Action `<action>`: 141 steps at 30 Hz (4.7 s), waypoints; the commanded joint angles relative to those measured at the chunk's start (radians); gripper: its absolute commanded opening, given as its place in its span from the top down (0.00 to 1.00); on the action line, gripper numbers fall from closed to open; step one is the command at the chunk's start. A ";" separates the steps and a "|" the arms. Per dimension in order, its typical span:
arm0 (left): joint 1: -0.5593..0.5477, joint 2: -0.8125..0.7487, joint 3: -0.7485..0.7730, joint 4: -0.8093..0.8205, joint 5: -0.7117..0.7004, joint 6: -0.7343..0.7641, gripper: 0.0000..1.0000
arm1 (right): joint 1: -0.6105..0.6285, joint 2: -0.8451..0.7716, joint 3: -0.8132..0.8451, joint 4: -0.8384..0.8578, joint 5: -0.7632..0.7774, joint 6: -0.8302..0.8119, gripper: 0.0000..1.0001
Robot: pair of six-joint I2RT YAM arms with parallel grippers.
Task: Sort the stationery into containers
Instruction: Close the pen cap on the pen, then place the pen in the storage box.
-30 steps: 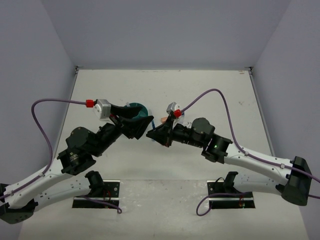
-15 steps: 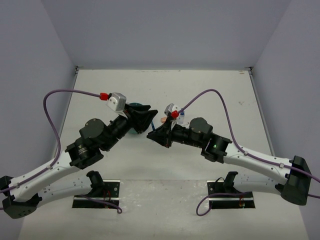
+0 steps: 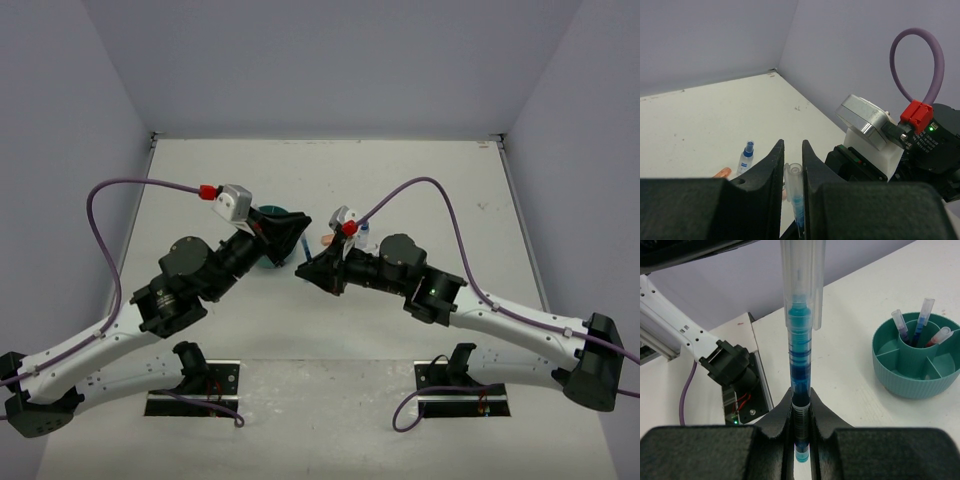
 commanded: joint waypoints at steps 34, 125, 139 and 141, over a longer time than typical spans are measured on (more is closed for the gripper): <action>-0.071 -0.021 -0.098 -0.187 -0.189 -0.154 0.99 | -0.095 -0.024 0.129 0.046 -0.071 -0.069 1.00; -0.071 0.049 0.109 0.066 0.278 0.057 0.44 | -0.116 -0.115 0.028 0.059 -0.190 -0.020 1.00; -0.070 0.101 0.171 0.043 0.066 0.076 0.61 | -0.115 -0.105 0.053 0.027 -0.208 -0.021 1.00; -0.070 0.103 0.167 0.051 0.084 0.078 0.62 | -0.115 -0.103 0.057 0.021 -0.206 -0.022 1.00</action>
